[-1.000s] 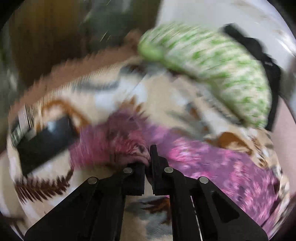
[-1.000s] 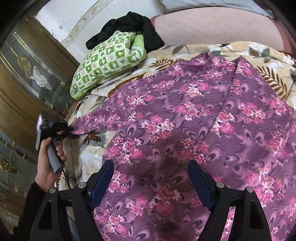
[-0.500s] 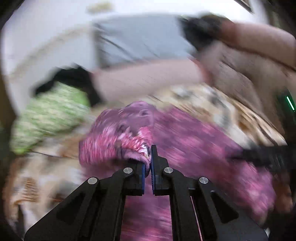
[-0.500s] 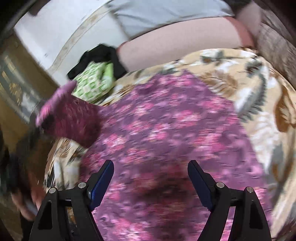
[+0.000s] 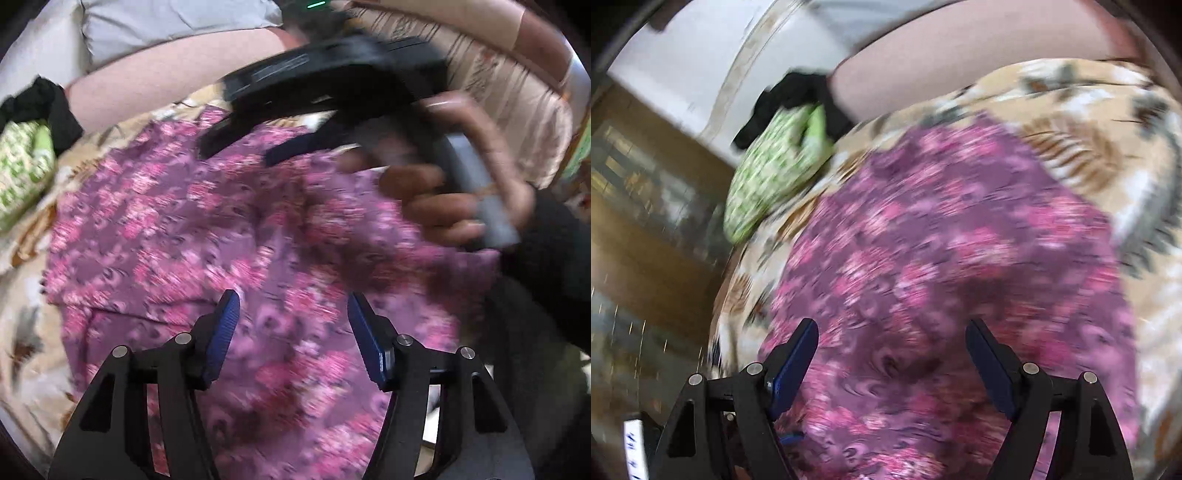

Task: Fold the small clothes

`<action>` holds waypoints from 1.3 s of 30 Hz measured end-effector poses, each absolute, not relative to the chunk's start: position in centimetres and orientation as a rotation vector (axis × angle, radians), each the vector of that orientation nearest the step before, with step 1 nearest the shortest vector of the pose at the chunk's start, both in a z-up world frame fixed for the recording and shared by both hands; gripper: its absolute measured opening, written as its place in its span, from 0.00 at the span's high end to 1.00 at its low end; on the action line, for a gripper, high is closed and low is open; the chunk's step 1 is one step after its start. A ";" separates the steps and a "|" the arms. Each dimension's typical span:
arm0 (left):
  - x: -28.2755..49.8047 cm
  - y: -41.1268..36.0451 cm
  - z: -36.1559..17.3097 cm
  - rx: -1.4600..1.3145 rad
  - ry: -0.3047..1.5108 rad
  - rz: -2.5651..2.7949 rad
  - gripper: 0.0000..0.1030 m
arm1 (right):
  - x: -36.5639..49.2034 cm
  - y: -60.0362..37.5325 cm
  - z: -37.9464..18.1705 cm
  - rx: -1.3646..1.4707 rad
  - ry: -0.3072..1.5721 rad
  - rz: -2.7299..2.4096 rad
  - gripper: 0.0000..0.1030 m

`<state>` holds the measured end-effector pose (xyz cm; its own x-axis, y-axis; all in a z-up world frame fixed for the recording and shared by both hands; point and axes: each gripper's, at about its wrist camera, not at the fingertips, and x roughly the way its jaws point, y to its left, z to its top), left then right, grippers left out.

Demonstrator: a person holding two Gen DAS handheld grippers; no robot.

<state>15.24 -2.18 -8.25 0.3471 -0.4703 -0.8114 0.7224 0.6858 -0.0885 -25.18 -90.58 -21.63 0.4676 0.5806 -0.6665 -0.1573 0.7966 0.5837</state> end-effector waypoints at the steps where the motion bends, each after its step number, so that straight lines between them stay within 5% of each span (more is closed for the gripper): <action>1: 15.3 -1.5 -7.6 0.281 0.918 -0.815 0.41 | -24.5 -89.4 -21.7 0.443 1.004 0.499 0.22; 9: 22.2 7.4 -6.7 -0.046 0.982 -0.433 0.41 | -22.0 -80.3 -25.2 0.050 1.184 0.588 0.26; 10: 23.1 8.9 -7.2 -0.127 1.001 -0.376 0.41 | -22.6 -79.4 -25.5 -0.025 1.180 0.562 0.35; 11: 23.8 9.7 -7.6 -0.172 1.019 -0.346 0.41 | -23.1 -78.7 -25.6 -0.102 1.166 0.511 0.59; 14: 25.4 11.6 -9.2 -0.300 1.081 -0.297 0.41 | -25.3 -78.6 -23.4 -0.125 1.098 0.477 0.85; 22: 26.0 9.2 -11.1 -0.260 1.145 -0.314 0.41 | -35.9 -86.3 -14.5 0.106 0.769 0.347 0.85; 26: 26.3 8.1 -12.2 -0.225 1.188 -0.316 0.41 | -36.5 -87.6 -20.3 0.150 0.912 0.336 0.69; 31: 26.2 7.7 -12.9 -0.179 1.196 -0.296 0.41 | -36.6 -91.1 -22.0 0.377 0.920 0.327 0.68; 32: 26.3 7.8 -12.9 -0.196 1.195 -0.297 0.41 | -37.1 -91.6 -21.1 0.377 0.870 0.318 0.54; 33: 26.3 8.1 -12.8 -0.219 1.190 -0.300 0.41 | -37.4 -92.0 -20.6 0.380 0.836 0.307 0.27; 34: 26.3 8.3 -12.6 -0.238 1.185 -0.302 0.41 | -37.6 -92.3 -20.6 0.394 0.812 0.306 0.16; 39: 26.9 9.0 -12.9 -0.277 1.188 -0.284 0.41 | -35.6 -89.5 -21.6 0.304 0.869 0.377 0.18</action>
<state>26.88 8.95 -12.93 0.3465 -0.3596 -0.8664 0.0711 0.9310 -0.3580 -35.57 -89.47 -21.60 0.5867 0.4395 -0.6801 -0.1966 0.8921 0.4069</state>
